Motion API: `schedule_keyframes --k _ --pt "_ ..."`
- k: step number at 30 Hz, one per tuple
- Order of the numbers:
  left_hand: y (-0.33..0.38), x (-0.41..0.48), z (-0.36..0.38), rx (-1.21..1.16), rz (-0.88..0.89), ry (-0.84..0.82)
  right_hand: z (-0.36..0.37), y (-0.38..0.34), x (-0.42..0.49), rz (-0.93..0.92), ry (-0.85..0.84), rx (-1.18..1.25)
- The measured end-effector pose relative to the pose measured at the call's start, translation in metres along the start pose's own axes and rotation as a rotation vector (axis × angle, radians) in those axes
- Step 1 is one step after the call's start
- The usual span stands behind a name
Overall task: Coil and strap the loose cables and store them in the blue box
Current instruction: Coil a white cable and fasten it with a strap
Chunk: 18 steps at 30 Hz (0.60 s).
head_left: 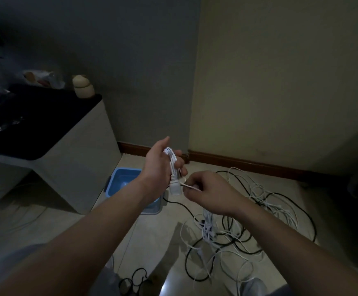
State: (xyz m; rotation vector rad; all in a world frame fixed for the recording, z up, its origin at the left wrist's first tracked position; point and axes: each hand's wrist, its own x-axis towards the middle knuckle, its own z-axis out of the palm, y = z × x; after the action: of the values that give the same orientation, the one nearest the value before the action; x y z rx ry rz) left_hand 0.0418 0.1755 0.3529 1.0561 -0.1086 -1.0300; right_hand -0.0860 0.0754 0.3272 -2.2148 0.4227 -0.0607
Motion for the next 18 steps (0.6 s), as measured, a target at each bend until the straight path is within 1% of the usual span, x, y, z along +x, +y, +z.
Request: schedule_keyframes --k 2,4,6,7,10,13,15,18 --pt "0.0 0.001 0.001 0.006 0.008 -0.004 -0.004 0.0 0.0 0.064 -0.055 0.142" --pt "0.001 0.003 0.001 -0.016 0.041 0.02 -0.012 0.001 -0.002 0.143 -0.155 0.254" --pt "0.003 0.006 -0.001 -0.029 0.056 0.062 -0.017 0.0 -0.002 0.174 -0.201 0.245" --pt "0.002 0.007 -0.002 -0.001 0.059 0.079 -0.018 -0.001 -0.002 0.168 -0.194 0.227" --pt "-0.002 0.007 -0.002 0.177 0.068 0.112 -0.016 -0.007 -0.002 0.098 -0.137 0.208" --pt "-0.012 0.004 0.003 0.269 -0.017 0.062 -0.013 -0.01 -0.003 0.06 -0.141 0.237" --pt "-0.018 0.003 0.004 0.371 -0.05 0.031 -0.011 -0.009 -0.003 0.002 -0.109 0.145" --pt "-0.024 0.002 0.003 0.584 -0.03 -0.063 -0.012 -0.009 -0.004 -0.102 -0.004 -0.021"
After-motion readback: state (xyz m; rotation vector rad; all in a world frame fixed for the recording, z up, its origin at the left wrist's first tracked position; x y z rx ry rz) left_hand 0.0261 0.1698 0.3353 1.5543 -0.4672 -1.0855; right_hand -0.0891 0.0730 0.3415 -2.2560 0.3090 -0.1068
